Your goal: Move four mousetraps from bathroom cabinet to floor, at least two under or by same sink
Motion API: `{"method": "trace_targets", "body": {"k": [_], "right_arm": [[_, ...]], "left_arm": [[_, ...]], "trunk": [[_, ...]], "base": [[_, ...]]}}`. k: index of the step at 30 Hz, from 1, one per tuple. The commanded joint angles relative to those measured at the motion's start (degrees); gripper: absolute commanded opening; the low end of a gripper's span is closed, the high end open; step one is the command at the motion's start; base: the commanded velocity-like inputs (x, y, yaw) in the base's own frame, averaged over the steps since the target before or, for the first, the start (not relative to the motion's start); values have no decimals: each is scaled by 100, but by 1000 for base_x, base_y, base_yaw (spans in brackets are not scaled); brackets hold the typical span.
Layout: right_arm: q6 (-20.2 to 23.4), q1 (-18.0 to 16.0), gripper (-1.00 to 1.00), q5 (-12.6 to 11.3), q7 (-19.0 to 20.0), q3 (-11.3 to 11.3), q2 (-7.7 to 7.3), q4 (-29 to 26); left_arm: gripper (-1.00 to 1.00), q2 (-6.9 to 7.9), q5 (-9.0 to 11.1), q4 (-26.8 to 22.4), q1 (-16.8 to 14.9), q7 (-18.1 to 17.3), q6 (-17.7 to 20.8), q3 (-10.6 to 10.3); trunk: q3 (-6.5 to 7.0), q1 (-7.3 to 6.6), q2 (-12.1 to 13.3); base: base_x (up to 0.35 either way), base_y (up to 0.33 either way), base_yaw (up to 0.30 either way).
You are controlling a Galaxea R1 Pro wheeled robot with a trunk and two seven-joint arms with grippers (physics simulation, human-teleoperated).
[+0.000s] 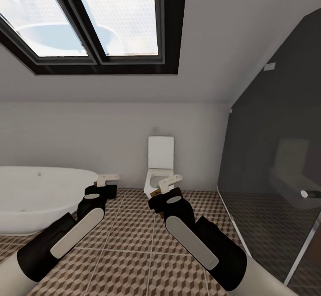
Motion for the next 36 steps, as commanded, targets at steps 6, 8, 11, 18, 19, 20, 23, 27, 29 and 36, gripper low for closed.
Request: {"method": "trace_targets", "body": {"k": [6, 8, 11, 18, 19, 20, 23, 27, 29, 36], "right_arm": [[13, -5, -100, -60, -60, -4, 4, 7], [10, -6, -100, -60, -60, -21, 2, 16], [6, -8, -100, -57, -60, -42, -1, 27], [-2, -2, -100, -60, -60, -1, 20, 569], [-5, -1, -100, -62, -58, 8, 30, 797], [-12, -1, -100, -62, -55, 11, 35, 911], [-230, 0, -100, -69, -41, 26, 34, 1329], [-741, 111, -100, -76, -12, 272, 21, 1856], [-1098, 203, -100, -75, 82, 411, 10, 2152], [-1755, 301, -100, -62, 948, 523, -121, 2757]], "left_arm": [[-100, 0, 411, 695, -1, -141, 8, -13], [-100, -5, 449, 917, -1, -271, -2, -13], [-100, -7, 490, 1238, 0, -480, -6, -8], [-100, -10, 504, 1696, 0, -873, -23, -4], [-100, -13, 500, 1835, 0, -944, -25, -4], [-100, -18, 501, 1903, 0, -970, -25, -4], [-100, -80, 496, 2189, 0, -1039, -32, -4], [-100, -286, 465, 2724, 0, -1196, -60, -10], [-100, -433, 453, 3126, -3, -1340, -163, -27], [-100, -800, 434, 4323, -7, -1926, -572, -67]], "trunk": [[-111, 135, -248], [-147, 179, -328], [-201, 245, -448], [-327, 398, -729], [-345, 420, -769], [-363, 442, -809], [-416, 508, -930], [-488, 596, -1090], [-524, 640, -1170], [-650, 794, -1451]], "base": [[0, 0, 0], [0, 0, 0], [0, 0, 0], [0, 0, 0], [0, 0, 0], [0, 0, 0], [0, 0, 0], [0, 0, 0], [0, 0, 0], [0, 0, 0]]}}
